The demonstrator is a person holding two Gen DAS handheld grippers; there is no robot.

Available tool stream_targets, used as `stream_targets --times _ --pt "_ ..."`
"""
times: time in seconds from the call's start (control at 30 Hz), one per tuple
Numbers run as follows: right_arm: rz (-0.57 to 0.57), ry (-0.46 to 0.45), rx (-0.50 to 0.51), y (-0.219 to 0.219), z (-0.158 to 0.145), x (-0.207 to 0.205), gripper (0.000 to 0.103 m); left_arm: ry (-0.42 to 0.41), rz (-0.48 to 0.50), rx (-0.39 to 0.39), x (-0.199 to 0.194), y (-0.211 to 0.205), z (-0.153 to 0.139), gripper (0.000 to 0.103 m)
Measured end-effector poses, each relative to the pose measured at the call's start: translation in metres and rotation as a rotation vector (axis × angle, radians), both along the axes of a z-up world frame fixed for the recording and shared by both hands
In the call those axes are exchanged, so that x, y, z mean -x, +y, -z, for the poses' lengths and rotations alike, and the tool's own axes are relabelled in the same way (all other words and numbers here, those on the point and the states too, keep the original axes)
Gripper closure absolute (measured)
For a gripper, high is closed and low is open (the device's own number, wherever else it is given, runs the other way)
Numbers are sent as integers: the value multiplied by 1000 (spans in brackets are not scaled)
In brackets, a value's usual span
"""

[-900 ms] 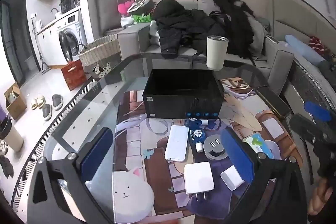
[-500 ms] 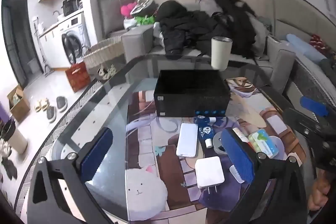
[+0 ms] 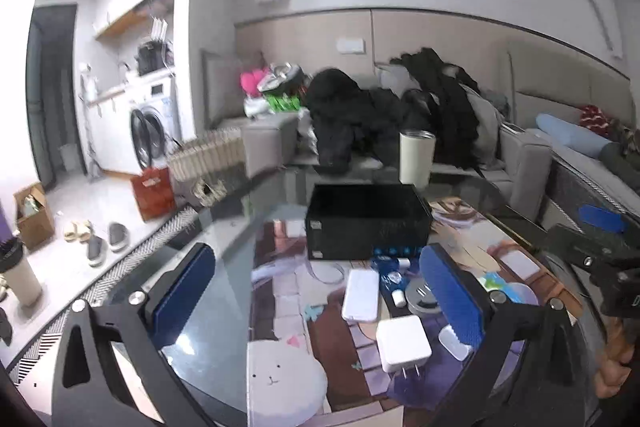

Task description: Organize rigid objects

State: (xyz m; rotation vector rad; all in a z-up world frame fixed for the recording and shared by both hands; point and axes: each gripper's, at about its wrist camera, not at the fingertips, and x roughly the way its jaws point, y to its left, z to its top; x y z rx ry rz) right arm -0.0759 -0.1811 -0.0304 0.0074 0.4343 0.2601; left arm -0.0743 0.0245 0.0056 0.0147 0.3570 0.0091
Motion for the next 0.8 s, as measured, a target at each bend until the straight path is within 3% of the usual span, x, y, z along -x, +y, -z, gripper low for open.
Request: stream_targets --times 0.1,0.2,0.27,0.5,0.8 --pt "32 -31 -32 -6 5 7 0 25 4 -8 -7 -7 3 0" --pt "47 -20 19 -2 10 4 0 87 -20 3 -16 -10 8 0" --pt "44 -4 35 1 13 4 0 129 63 24 -17 -14 9 0" --pt "47 -52 22 -5 5 7 0 127 99 55 -18 -12 10 0" --pt "42 -40 37 -1 5 6 0 128 78 50 -18 -12 13 0"
